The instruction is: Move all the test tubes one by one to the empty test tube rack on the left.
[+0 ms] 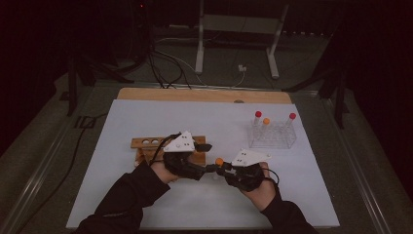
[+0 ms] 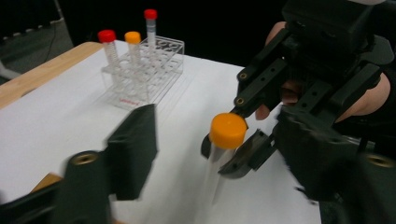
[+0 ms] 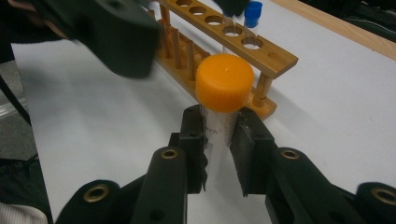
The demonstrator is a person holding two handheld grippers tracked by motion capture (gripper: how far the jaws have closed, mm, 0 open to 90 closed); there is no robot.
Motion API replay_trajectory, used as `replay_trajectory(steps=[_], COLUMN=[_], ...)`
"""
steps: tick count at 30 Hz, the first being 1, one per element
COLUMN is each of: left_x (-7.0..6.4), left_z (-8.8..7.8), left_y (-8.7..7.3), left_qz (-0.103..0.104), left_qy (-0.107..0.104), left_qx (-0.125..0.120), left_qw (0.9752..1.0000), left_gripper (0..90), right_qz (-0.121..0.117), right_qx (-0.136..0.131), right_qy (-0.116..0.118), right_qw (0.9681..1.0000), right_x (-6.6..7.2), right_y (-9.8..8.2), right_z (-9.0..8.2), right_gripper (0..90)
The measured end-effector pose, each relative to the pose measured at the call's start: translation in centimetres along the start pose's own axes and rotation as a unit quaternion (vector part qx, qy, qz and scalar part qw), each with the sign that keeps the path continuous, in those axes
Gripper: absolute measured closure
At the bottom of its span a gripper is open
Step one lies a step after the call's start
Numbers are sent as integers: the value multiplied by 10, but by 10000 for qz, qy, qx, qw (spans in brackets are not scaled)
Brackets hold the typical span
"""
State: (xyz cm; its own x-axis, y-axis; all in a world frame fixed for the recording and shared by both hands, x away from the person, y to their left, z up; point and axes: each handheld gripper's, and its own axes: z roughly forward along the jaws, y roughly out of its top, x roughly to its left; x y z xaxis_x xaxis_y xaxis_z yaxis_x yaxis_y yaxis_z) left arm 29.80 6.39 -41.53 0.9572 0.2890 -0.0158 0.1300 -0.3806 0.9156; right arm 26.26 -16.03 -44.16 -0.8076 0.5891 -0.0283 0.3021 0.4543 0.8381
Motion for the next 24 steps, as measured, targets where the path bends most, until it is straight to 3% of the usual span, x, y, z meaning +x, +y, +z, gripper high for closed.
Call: replay_trajectory(steps=[4, 12, 19, 24], left_x=[-2, -5, -4, -2], left_z=[6, 11, 13, 12], left_y=[0, 1, 2, 3], left_qz=[73, 295, 391, 300], left_qy=[-92, -133, -133, -138], left_qx=[7, 90, 154, 66], left_qw=[9999, 9994, 9990, 9994], left_gripper=[510, 673, 709, 714], right_qz=[5, -11, -18, 35], right_qx=[8, -8, -16, -82], right_qy=[11, 16, 24, 36], right_qw=[10000, 10000, 10000, 10000], right_x=[0, 1, 0, -1], right_y=[0, 2, 2, 2], right_z=[0, 0, 0, -2], right_gripper=[743, 743, 743, 734])
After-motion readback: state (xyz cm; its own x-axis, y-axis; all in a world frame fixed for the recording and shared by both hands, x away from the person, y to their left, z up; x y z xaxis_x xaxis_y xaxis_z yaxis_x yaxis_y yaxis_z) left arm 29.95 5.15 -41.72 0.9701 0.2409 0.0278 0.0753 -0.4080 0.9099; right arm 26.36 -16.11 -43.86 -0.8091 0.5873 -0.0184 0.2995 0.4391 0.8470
